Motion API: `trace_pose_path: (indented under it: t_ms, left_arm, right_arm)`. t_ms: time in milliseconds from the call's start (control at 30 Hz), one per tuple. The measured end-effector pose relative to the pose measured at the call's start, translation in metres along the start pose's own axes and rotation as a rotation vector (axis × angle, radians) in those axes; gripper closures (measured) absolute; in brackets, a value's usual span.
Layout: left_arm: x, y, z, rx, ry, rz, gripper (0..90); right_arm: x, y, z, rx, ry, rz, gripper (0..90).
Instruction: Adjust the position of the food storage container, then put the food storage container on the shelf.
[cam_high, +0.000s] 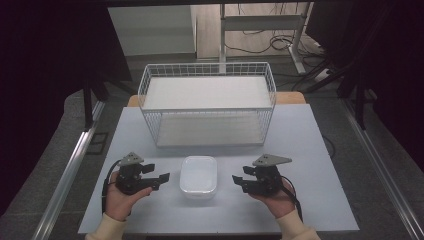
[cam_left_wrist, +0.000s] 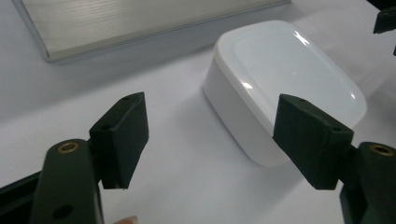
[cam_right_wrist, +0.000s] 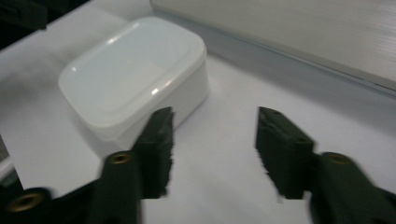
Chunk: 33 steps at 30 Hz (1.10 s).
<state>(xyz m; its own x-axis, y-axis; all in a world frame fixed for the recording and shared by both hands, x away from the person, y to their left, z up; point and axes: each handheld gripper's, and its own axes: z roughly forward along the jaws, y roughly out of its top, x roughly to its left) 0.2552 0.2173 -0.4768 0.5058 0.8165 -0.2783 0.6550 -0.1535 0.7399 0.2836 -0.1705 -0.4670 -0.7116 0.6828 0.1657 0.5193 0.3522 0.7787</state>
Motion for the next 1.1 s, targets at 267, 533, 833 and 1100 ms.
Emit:
trace_pose_path:
  t_ms: [267,533,833,1100]
  left_arm:
    - [0.000,0.002,0.002,-0.008,-0.053,-0.048,25.5]
    - [0.001,0.004,0.002,-0.021,-0.071,-0.093,24.9]
    - [0.000,0.011,0.010,0.001,-0.112,-0.128,25.1]
    - [0.007,0.012,0.017,-0.004,-0.189,-0.234,25.2]
  right_arm:
    - [0.000,0.000,0.004,0.001,-0.001,0.017,25.4]
    - [-0.001,0.001,0.005,-0.009,0.007,0.061,23.6]
    - [0.001,0.005,0.010,-0.020,0.028,0.161,25.3]
    - [0.005,0.007,0.018,0.003,0.034,0.194,27.2]
